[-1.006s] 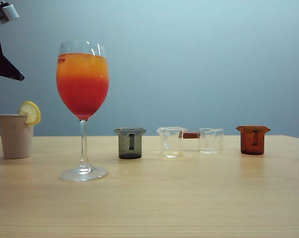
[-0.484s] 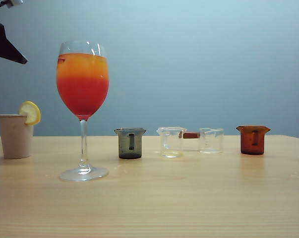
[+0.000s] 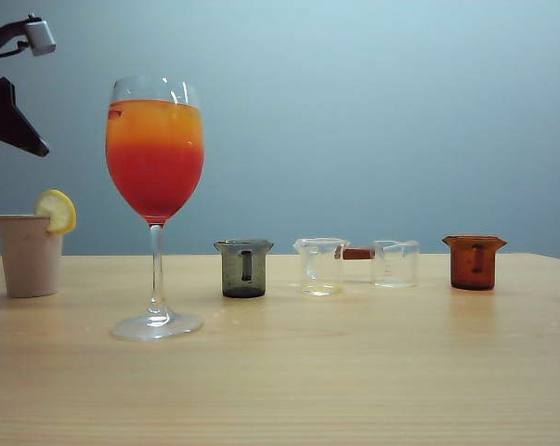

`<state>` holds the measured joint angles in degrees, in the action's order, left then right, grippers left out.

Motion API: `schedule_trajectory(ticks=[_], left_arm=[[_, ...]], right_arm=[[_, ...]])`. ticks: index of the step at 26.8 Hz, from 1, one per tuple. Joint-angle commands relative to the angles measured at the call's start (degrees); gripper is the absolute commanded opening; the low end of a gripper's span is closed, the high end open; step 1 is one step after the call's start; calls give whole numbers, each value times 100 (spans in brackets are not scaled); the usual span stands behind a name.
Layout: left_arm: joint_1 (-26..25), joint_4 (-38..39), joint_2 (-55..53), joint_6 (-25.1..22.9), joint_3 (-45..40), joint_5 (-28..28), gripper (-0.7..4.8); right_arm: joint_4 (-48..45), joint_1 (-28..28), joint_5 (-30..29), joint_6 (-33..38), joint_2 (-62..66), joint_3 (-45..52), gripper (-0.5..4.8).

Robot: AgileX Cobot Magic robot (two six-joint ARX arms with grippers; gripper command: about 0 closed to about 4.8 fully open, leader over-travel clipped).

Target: Pick up the lemon slice from the paper cup on the left and carefully insert it into the rim of the goblet.

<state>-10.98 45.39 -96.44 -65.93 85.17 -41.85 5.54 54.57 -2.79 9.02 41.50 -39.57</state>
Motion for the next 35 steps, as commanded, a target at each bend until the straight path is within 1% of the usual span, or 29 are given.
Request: schedule_trajectory(ticks=[1, 4, 7, 14, 20, 23, 35], left_arm=[[85, 33, -103, -31, 35, -35, 165], [107, 107, -214, -48, 35, 35, 165], [111, 164, -271, -284, 33, 103, 162], [111, 98, -367, -568, 33, 140, 154], [111, -120, -498, -564, 33, 177, 158], [111, -146, -527, -562, 35, 179, 184], [111, -151, -726, -560, 35, 199, 183]], right_arm=[[66, -2, -15, 2, -9, -31, -2], [70, -2, -13, 2, -9, -31, -2], [70, -2, -13, 2, -9, -31, -2], [72, -33, -13, 2, -7, -31, -2], [72, -199, -20, 7, -9, -31, -2], [72, -251, -42, 7, -7, -31, -2], [70, -251, -33, 4, -7, -31, -2]])
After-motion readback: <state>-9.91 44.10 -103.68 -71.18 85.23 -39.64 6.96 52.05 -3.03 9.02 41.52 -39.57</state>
